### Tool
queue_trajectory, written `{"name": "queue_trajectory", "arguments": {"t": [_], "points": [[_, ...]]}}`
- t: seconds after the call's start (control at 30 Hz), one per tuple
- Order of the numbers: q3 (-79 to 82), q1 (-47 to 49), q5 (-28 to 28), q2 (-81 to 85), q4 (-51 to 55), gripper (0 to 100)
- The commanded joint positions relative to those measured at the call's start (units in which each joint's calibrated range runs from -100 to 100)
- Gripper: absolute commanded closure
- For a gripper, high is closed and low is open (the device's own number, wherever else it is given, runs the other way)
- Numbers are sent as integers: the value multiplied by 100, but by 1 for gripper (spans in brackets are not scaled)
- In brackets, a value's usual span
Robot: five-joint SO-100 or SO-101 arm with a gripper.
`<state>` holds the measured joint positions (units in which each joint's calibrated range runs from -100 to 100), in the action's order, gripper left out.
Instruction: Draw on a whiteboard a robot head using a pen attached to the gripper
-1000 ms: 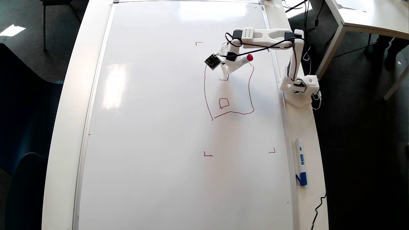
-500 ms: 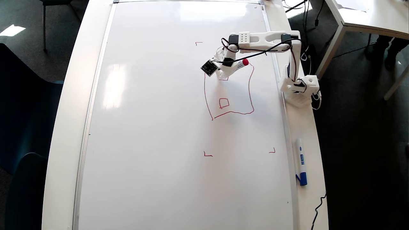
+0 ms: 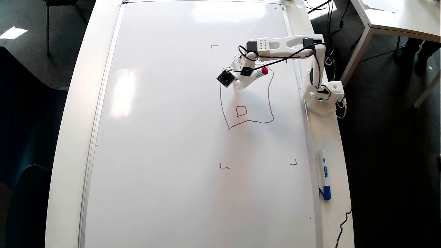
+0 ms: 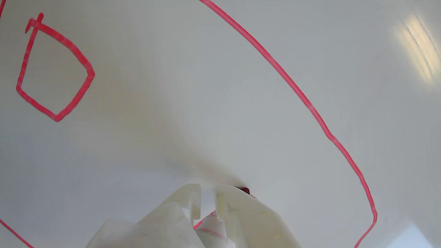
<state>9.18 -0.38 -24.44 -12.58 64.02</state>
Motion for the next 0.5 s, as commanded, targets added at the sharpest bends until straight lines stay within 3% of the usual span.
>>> {"name": "queue_trajectory", "arguments": {"t": [0.0,0.47], "points": [[40,49,-12,63,71,99],[-33,100,26,1069,114,99]]}}
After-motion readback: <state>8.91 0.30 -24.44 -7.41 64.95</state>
